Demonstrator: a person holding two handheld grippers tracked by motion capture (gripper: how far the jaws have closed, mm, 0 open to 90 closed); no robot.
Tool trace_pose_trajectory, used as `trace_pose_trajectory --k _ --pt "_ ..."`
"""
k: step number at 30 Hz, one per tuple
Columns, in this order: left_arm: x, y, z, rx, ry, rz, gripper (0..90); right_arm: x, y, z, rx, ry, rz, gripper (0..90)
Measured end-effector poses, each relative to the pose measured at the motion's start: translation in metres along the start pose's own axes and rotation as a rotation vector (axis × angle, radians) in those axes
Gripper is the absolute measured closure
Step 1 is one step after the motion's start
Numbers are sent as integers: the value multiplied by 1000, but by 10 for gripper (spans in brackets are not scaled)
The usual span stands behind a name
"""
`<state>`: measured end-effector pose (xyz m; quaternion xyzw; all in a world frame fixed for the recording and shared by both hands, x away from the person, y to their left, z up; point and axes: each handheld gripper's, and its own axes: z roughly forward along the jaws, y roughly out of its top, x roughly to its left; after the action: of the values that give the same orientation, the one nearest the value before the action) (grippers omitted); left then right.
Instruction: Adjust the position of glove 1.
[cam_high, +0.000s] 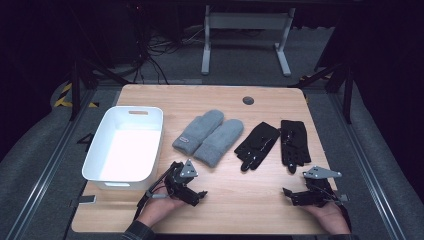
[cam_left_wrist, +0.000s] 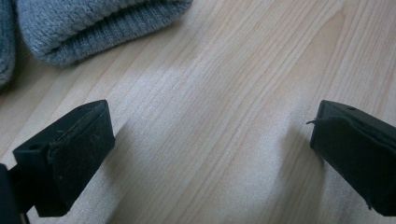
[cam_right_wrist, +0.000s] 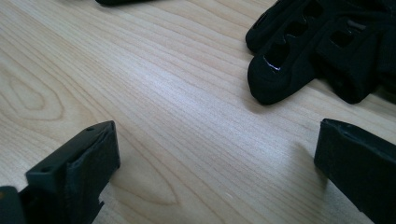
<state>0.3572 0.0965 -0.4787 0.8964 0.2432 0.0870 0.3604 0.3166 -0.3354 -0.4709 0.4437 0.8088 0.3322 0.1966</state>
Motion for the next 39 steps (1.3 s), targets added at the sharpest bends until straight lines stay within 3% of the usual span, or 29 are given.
trace_pose_trajectory --k 6,8,13,18,24,36,39 --pt "0 0 0 0 1 -1 1 0 0 0 0 -1 0 5" --pt "-1 1 -1 14 8 -19 5 0 0 0 -1 2 1 5" --pt "-2 5 -4 29 19 -31 80 0 0 0 0 3 -1 4" --pt "-1 12 -11 -20 13 -63 140 -1 0 0 0 2 -2 4" --pt "6 21 -18 -32 13 -99 154 -1 0 1 -1 2 -2 4" --pt "11 37 -26 -66 45 -112 158 -1 0 0 0 4 -3 4" --pt "13 41 -26 -47 48 -115 156 0 0 0 0 3 -3 4"
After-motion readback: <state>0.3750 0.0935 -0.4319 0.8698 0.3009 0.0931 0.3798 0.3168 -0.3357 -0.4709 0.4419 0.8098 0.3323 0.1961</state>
